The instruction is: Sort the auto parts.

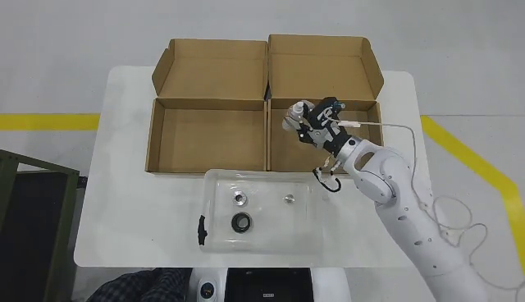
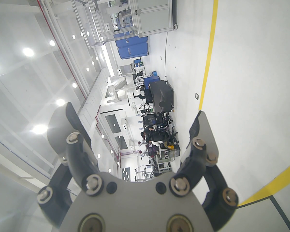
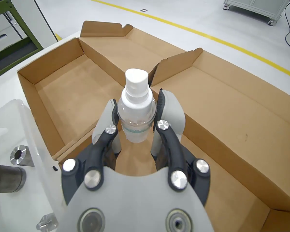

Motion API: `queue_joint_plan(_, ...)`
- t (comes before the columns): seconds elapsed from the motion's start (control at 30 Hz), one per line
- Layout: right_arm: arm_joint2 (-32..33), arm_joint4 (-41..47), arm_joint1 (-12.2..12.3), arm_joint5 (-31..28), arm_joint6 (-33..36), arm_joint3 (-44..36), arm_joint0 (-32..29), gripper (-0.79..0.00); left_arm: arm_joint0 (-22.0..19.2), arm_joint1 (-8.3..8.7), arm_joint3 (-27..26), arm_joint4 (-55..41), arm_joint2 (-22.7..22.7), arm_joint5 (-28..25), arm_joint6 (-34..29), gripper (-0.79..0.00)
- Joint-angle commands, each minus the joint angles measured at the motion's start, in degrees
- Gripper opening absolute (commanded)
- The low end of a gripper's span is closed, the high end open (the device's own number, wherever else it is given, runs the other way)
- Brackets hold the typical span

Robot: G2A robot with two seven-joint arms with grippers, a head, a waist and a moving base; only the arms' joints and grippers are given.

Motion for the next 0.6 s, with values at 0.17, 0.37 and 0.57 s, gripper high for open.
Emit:
queue_joint_plan(0.17,-3.40,-3.16,-1.15,2.81,-0.30,4.21,2.88,-0.785,0.00,0.00,0.00,0.00,0.00,0.00,0.00,0.000)
queue_joint_plan(0.37,-5.27,-4.92,-1.95,4.04,-0.33,6.75,4.36,-0.785,0.00,0.00,0.00,0.00,0.00,0.00,0.00,0.000)
queue_joint_plan(0.57,-6.04,-6.86,-2.33,3.35,-0.67,8.55,4.90,-0.449,0.00,0.00,0.00,0.00,0.00,0.00,0.00,0.000)
